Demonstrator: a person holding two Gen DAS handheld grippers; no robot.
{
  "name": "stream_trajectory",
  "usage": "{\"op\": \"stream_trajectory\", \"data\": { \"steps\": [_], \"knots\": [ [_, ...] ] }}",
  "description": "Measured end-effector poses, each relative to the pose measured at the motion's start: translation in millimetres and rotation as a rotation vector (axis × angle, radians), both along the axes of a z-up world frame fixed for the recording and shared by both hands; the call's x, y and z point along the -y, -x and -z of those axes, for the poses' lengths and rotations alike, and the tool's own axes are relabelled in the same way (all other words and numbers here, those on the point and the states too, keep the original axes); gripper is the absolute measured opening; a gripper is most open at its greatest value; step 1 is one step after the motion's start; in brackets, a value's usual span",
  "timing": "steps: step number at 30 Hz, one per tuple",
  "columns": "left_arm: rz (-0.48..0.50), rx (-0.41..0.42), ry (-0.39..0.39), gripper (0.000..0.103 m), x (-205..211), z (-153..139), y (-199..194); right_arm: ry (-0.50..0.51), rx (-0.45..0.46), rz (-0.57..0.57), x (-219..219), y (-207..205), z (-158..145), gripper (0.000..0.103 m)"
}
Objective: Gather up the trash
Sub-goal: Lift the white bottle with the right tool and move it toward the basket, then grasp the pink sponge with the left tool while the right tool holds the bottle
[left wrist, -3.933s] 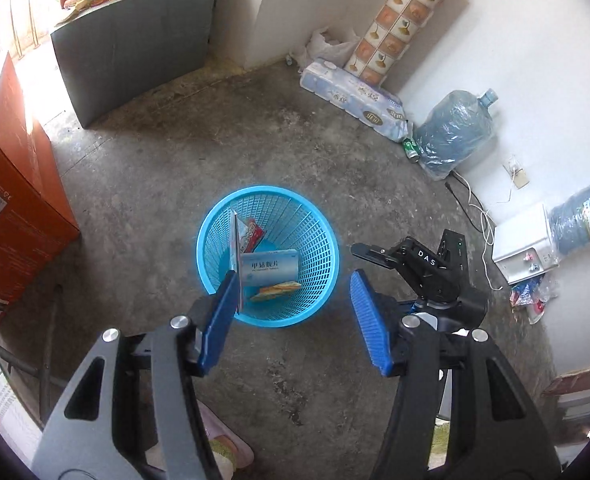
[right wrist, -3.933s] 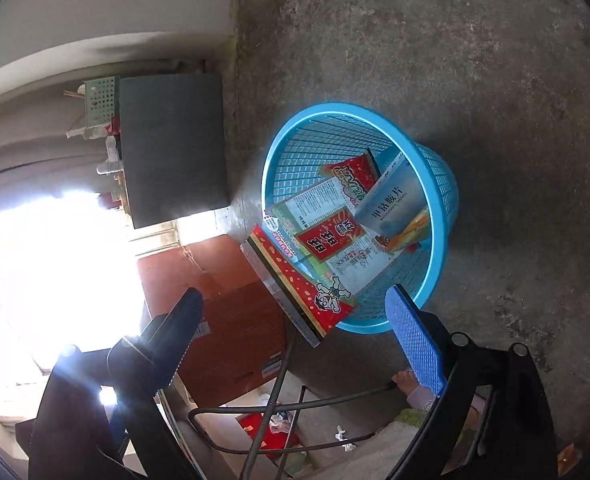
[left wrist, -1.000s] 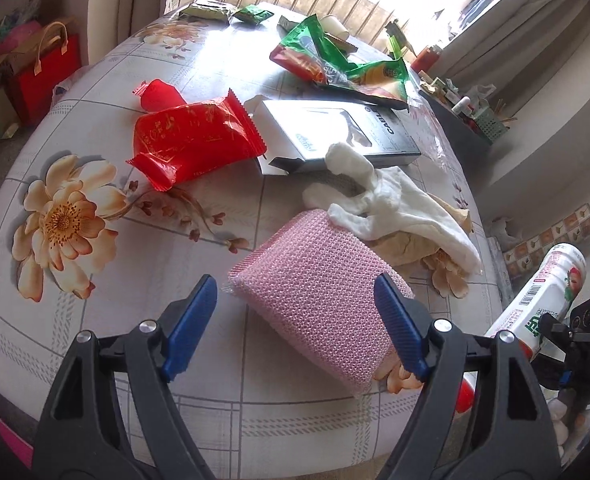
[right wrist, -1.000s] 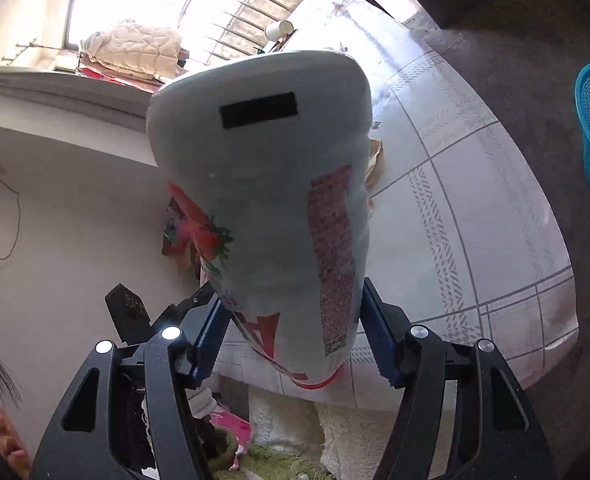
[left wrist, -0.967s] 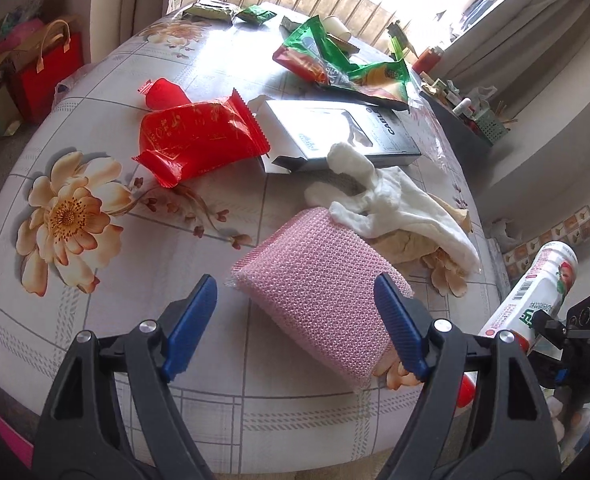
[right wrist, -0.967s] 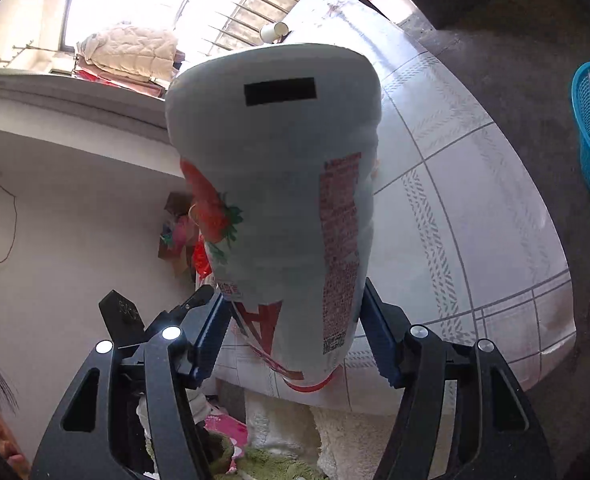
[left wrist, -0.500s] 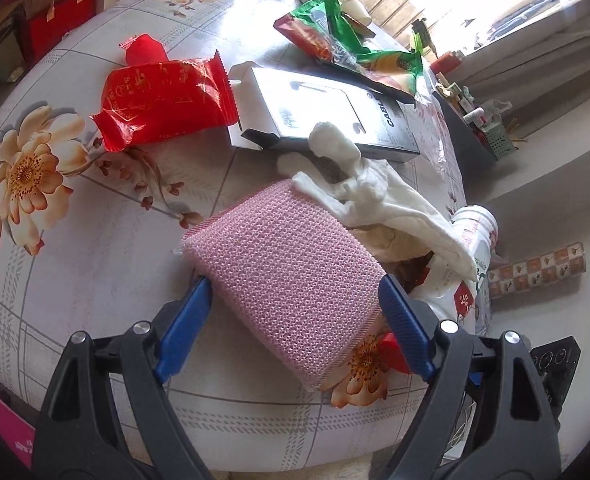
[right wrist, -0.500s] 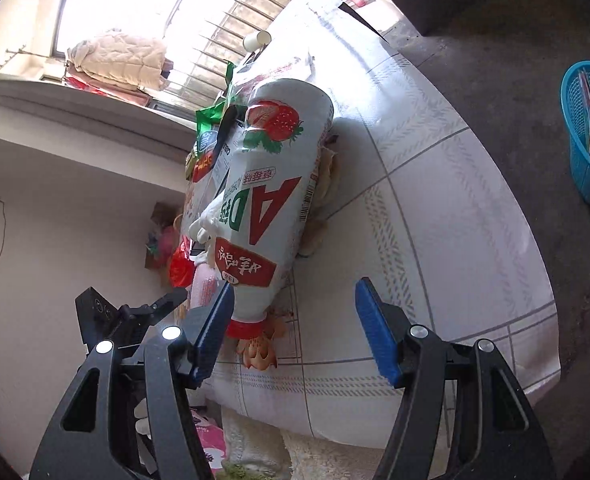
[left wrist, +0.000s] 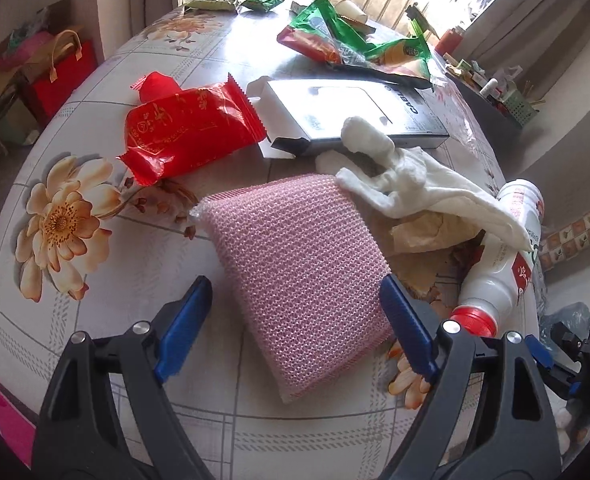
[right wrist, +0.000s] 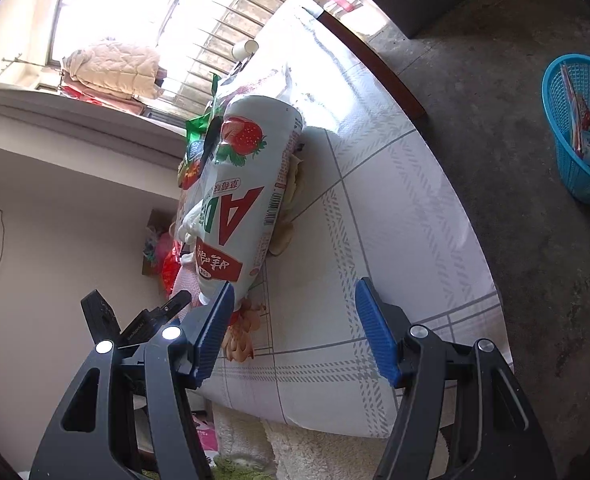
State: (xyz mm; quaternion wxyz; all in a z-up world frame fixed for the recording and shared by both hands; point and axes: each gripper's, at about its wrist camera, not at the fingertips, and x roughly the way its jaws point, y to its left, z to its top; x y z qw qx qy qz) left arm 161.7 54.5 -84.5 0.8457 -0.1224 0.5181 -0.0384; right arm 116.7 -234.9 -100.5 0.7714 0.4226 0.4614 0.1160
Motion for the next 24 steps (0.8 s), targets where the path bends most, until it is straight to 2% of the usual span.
{"op": "stream_trajectory", "data": {
  "steps": [4,9,14,19,24],
  "knots": [
    [0.010,-0.004,-0.051,0.082,-23.2,-8.9,13.3,0.001,-0.001,0.002,1.3,0.3,0.4,0.062],
    [-0.010,0.044,0.021,0.084,-37.9,-23.0,20.2,0.018,-0.006,0.001,-0.1,-0.7,-0.9,0.062],
    [0.016,0.076,0.005,0.085,-20.0,-25.1,7.7,0.041,-0.017,0.005,-3.4,1.8,-4.0,0.062],
    [0.027,0.056,-0.040,0.085,-3.7,-16.1,-7.1,0.077,-0.028,0.009,-7.4,4.5,-6.3,0.063],
    [0.057,0.064,-0.135,0.085,7.4,-9.3,-13.6,0.128,-0.011,0.002,-19.1,0.4,-15.4,0.068]
  ]
}}
